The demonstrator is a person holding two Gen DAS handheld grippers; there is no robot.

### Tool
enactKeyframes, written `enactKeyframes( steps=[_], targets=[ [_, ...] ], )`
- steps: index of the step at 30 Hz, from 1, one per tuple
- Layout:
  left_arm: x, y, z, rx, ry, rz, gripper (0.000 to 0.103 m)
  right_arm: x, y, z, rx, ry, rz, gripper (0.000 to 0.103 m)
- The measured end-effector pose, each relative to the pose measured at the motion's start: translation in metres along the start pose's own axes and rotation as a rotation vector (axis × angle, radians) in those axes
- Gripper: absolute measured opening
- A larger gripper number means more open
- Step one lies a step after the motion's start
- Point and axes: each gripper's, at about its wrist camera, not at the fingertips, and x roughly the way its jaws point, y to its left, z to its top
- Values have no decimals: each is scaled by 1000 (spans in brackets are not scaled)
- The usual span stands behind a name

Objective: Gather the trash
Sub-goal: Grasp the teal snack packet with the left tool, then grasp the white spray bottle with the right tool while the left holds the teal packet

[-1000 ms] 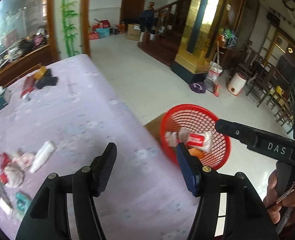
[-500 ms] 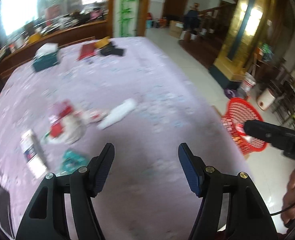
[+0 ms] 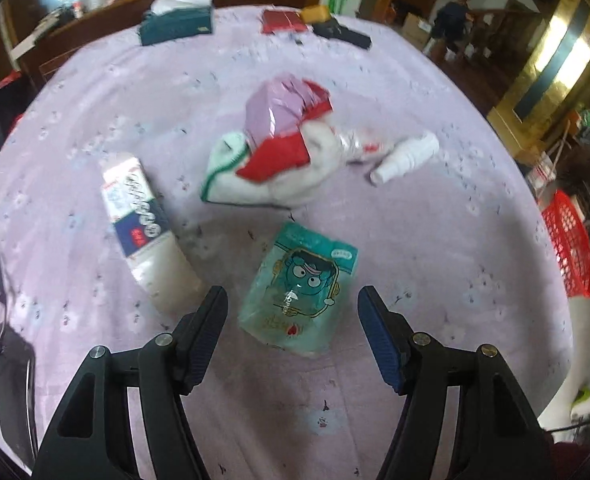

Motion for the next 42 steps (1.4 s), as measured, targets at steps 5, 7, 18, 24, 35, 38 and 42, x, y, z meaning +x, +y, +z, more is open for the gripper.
enactKeyframes(
  steps=[5,7,18,24,35,38,42],
  targets=[
    [20,-8,-3,64,48,24,66,1,-4,3,14,2,-16,62],
    [27,-10,-3,78,53,32,66,1,-5,3,18,5,-20,62],
    [32,-12,2,50,-17,90,45,21,0,28,-14,56,32,62],
    [14,-9,-6,8,-58,101,32,65,10,53,-79,130,92,61],
    [-33,4,-27,-56,-97,79,32,182,54,115,-225,213,178,57],
    [-40,7,-32,-69,-100,88,33,214,54,126,-212,256,181,53],
    [-43,10,-36,-85,-97,90,33,240,47,129,-203,322,179,48]
  ],
)
